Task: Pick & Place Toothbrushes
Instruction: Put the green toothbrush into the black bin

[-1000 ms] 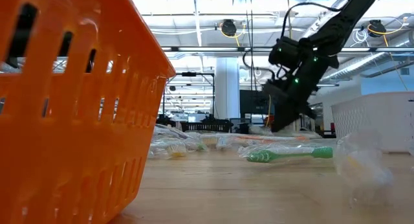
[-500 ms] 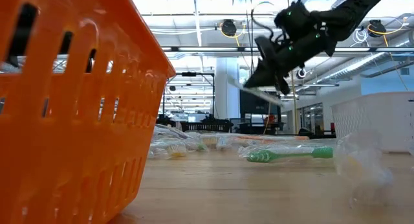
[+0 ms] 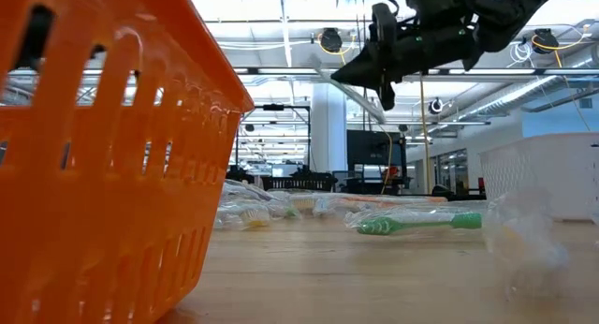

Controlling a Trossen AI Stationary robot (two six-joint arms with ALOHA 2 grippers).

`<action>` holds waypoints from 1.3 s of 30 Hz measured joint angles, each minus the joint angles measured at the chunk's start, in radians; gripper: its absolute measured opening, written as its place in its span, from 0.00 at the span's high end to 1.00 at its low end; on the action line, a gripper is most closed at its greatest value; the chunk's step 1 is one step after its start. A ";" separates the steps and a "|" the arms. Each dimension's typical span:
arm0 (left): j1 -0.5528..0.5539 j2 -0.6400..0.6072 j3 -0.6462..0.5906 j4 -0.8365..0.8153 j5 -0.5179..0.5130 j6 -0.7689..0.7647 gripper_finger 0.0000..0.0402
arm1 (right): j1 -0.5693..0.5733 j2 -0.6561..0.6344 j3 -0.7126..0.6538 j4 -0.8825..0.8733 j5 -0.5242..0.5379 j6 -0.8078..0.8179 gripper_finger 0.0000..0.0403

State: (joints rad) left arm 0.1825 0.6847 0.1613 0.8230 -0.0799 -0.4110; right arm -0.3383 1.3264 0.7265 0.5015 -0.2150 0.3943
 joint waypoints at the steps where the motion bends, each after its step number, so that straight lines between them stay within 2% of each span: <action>1: -0.009 0.035 0.026 -0.003 0.000 0.016 0.99 | 0.005 -0.004 0.000 0.003 0.000 -0.008 1.00; 8: -0.028 0.304 0.189 -0.009 0.002 0.054 0.99 | 0.057 -0.034 0.000 0.038 -0.001 -0.056 1.00; 12: -0.028 0.440 0.282 -0.010 0.073 0.066 0.99 | 0.090 -0.074 0.001 0.020 0.000 -0.093 1.00; 18: -0.036 0.578 0.411 -0.010 0.156 0.113 0.96 | 0.121 -0.137 0.001 -0.040 0.004 -0.145 1.00; 25: -0.059 0.639 0.494 -0.013 0.185 0.147 0.79 | 0.124 -0.159 0.000 -0.058 0.006 -0.157 1.00; 30: -0.068 0.638 0.502 -0.010 0.155 0.147 0.69 | 0.127 -0.158 0.000 -0.057 0.026 -0.161 1.00; 33: -0.074 0.638 0.502 -0.005 0.122 0.148 0.65 | 0.140 -0.158 0.000 -0.038 0.064 -0.179 1.00; 39: -0.075 0.703 0.503 0.057 0.105 0.129 0.63 | 0.169 -0.145 0.000 0.032 0.063 -0.199 1.00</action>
State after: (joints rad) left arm 0.1073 1.3878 0.6643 0.8798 0.0248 -0.2824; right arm -0.1692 1.1816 0.7269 0.5335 -0.1525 0.1954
